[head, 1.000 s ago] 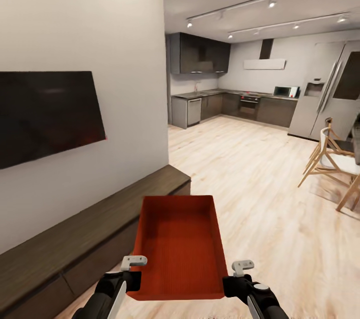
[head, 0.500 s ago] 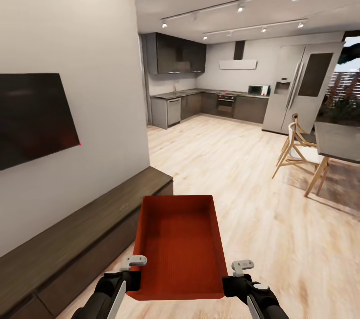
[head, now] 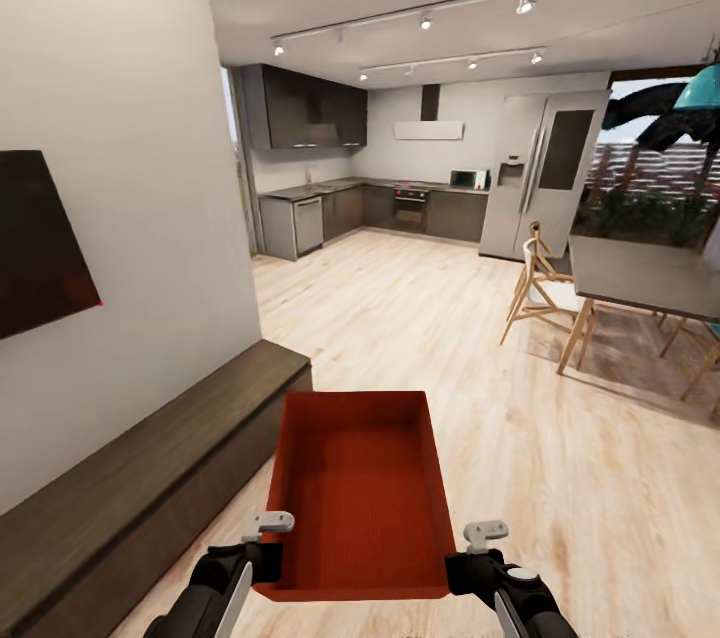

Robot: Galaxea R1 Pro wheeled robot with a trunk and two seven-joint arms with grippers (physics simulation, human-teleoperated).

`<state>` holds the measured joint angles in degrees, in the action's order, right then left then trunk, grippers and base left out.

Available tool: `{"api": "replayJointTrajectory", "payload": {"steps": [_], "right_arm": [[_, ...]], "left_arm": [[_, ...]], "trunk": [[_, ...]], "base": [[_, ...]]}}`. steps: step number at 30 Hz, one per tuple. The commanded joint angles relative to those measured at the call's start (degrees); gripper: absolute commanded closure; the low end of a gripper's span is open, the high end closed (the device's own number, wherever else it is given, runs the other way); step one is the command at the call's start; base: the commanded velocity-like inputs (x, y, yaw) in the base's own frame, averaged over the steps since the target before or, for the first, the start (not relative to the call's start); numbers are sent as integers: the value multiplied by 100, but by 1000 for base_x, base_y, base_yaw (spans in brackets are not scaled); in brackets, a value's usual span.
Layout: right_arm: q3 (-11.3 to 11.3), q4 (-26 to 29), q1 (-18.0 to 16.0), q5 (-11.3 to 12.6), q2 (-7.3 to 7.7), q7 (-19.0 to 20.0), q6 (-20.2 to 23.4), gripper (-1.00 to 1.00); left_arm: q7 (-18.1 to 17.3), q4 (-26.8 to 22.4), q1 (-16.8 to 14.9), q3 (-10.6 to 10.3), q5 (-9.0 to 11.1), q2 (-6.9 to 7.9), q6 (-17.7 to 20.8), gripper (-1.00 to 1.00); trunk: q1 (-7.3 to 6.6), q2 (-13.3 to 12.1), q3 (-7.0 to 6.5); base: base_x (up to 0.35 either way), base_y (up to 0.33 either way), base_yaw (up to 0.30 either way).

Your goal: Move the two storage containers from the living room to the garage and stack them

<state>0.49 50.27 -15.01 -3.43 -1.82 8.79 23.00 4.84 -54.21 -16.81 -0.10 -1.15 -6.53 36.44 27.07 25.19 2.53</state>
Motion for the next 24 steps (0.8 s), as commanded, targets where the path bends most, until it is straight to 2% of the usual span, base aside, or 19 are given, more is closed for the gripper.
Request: {"api": "replayJointTrajectory", "payload": {"steps": [1, 24], "right_arm": [[3, 9, -2, 32, -3, 52, 37, 100], [3, 9, -2, 35, -3, 52, 37, 100]], "left_arm": [[12, -20, -7, 27, 10, 0, 37, 100], [8, -19, -7, 27, 10, -5, 30, 100]], "trunk": [[3, 13, 13], [3, 13, 13]], "base": [[0, 0, -277], [0, 0, -277]]}}
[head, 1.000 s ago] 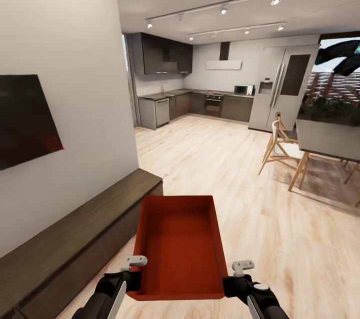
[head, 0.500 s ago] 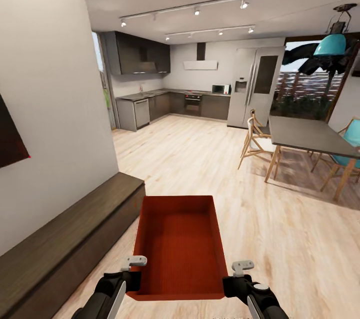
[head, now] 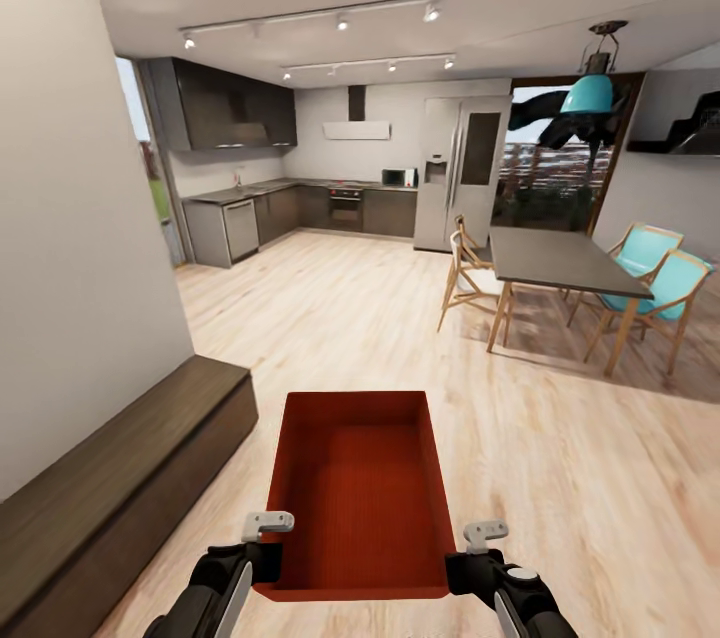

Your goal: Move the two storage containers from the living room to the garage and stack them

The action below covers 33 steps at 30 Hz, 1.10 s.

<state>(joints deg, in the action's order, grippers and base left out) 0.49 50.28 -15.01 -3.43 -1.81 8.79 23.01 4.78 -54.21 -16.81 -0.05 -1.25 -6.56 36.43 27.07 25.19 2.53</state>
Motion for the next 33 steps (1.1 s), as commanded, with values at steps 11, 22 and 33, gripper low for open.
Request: {"api": "replayJointTrajectory", "payload": {"steps": [11, 22, 33], "right_arm": [[4, 8, -2, 36, -3, 53, 37, 100], [4, 8, -2, 36, -3, 53, 37, 100], [4, 8, -2, 36, -3, 59, 37, 100]], "left_arm": [[15, -19, -7, 23, 19, 2, 31, 100], [15, -19, -7, 23, 20, 5, 31, 100], [15, -19, -7, 23, 19, 5, 31, 100]], "trunk": [[3, 13, 13], [3, 13, 15], [3, 13, 51]], "base": [[0, 0, -277], [0, 0, -277], [0, 0, -259]]}}
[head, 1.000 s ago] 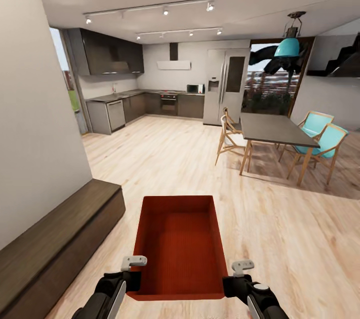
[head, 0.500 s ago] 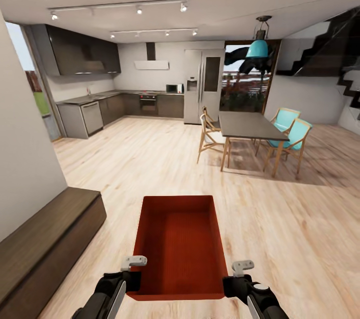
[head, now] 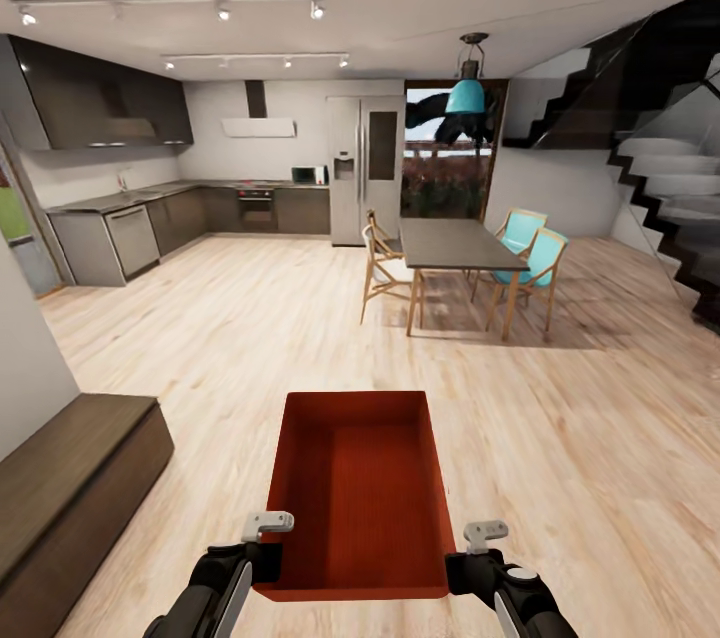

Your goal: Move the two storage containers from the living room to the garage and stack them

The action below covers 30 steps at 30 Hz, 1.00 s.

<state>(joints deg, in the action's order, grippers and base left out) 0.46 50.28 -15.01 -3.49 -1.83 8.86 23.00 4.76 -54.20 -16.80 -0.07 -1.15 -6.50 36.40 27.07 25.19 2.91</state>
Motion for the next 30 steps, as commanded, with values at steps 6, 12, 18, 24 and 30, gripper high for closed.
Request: {"api": "replayJointTrajectory", "payload": {"steps": [6, 12, 18, 24, 30], "right_arm": [[7, 8, -2, 42, -2, 52, 40, 100], [7, 8, -2, 42, -2, 49, 41, 100], [7, 8, -2, 42, -2, 53, 45, 100], [7, 8, -2, 42, -2, 50, 47, 100], [7, 8, -2, 42, -2, 47, 47, 100]], "left_arm": [[16, -21, -7, 26, 10, 0, 35, 100], [13, -21, -7, 27, 10, 0, 34, 100], [15, -21, -7, 29, 10, 0, 34, 100], [16, -21, -7, 27, 10, 2, 34, 100], [15, -21, -7, 33, 10, 3, 34, 100]], "trunk": [[3, 13, 14], [3, 13, 14], [3, 13, 14], [3, 13, 14], [3, 13, 14]], "base": [[0, 0, -275], [0, 0, -277], [0, 0, -278], [0, 0, -278], [0, 0, -278]]}}
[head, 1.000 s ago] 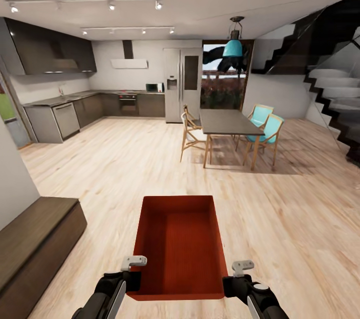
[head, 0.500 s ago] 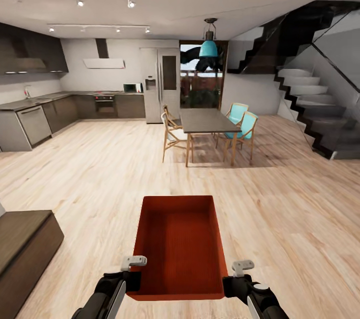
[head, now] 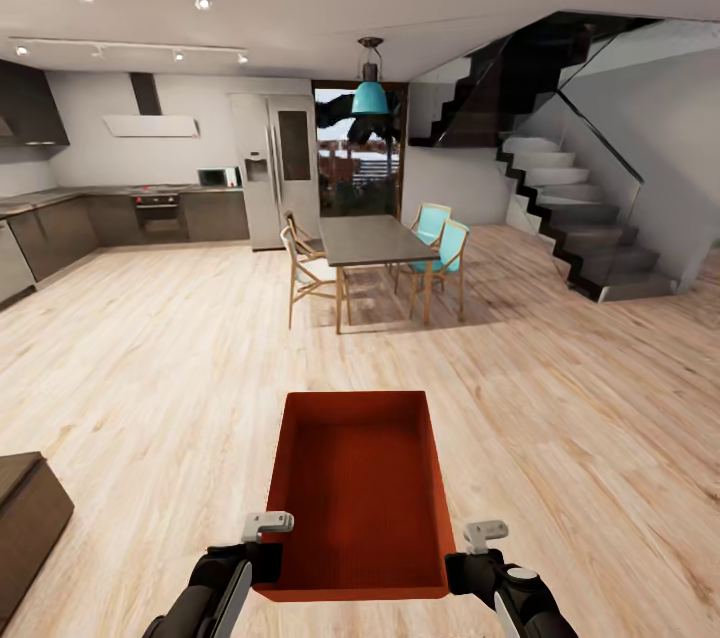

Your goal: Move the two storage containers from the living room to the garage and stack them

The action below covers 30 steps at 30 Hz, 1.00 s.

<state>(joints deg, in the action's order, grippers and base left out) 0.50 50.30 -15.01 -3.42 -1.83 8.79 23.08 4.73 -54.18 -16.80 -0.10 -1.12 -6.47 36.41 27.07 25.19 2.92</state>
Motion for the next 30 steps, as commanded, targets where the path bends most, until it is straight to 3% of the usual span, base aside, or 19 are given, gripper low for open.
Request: {"api": "replayJointTrajectory", "payload": {"steps": [1, 16, 30], "right_arm": [[3, 6, -1, 35, -1, 53, 39, 100], [3, 6, -1, 35, -1, 53, 39, 100], [3, 6, -1, 35, -1, 54, 39, 100]], "left_arm": [[18, -22, -8, 36, 6, -1, 33, 100], [19, -22, -8, 42, -2, 5, 17, 100], [19, -22, -8, 113, -3, 5, 15, 100]], "trunk": [[4, 13, 13], [4, 13, 13], [4, 13, 13]], "base": [[0, 0, -278], [14, 0, -278], [303, 0, -278]]}}
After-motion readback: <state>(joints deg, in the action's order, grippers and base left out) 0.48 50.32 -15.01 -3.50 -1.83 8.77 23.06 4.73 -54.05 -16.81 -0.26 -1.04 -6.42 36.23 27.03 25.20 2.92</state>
